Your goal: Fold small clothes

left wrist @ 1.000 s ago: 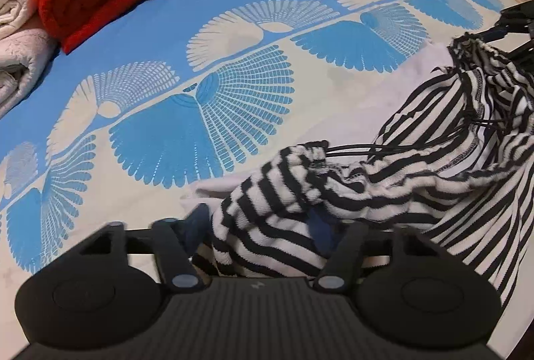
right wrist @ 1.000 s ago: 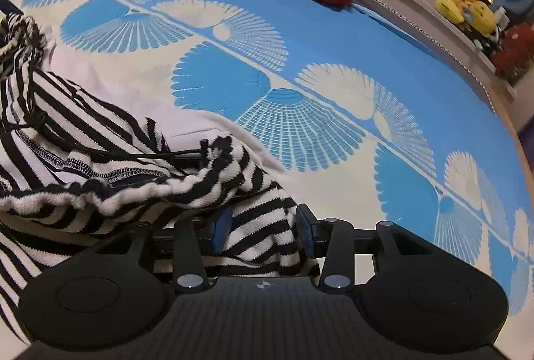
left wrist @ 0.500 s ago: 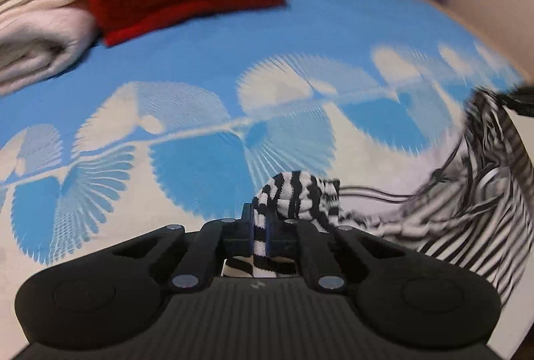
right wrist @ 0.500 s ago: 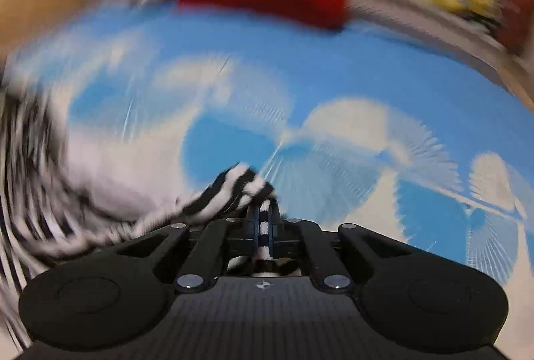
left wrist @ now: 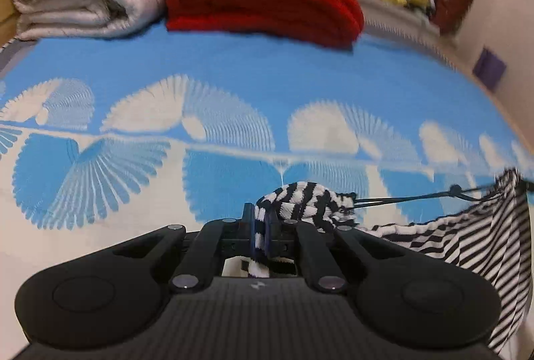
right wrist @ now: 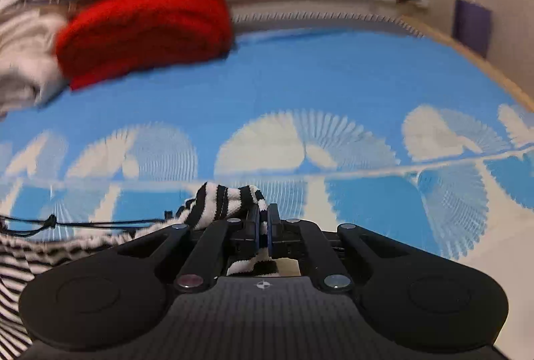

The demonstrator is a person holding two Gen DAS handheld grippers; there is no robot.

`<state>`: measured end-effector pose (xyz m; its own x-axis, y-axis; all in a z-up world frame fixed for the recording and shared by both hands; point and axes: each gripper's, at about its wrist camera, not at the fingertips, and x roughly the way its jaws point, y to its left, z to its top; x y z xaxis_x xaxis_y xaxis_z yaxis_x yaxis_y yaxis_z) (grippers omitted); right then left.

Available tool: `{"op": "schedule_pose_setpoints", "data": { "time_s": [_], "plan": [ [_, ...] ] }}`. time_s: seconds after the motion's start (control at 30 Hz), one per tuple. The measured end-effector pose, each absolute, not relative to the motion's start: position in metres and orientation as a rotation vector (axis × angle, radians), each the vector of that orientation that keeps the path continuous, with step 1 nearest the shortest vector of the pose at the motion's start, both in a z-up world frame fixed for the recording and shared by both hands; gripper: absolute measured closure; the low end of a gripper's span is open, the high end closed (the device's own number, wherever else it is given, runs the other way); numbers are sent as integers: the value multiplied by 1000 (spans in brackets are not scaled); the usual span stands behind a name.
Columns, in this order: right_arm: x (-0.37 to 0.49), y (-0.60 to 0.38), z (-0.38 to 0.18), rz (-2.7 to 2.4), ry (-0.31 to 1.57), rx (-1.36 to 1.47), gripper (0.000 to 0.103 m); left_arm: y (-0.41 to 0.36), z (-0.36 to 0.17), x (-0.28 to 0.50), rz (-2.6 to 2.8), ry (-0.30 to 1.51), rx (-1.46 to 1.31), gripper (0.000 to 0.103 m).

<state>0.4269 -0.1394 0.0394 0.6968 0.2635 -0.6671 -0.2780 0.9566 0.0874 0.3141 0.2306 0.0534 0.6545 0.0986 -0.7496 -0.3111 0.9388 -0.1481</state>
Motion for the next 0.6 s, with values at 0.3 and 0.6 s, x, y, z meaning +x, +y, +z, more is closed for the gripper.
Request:
{"op": "schedule_pose_setpoints", "data": {
  "time_s": [0.3,0.6],
  "plan": [
    [435,-125,-9,293,997,-187,86,215,19,324,276,1075,-173,67],
    [416,-145,19,473,963,-107,52,193,33,311,28,1070,-200,52]
  ]
}}
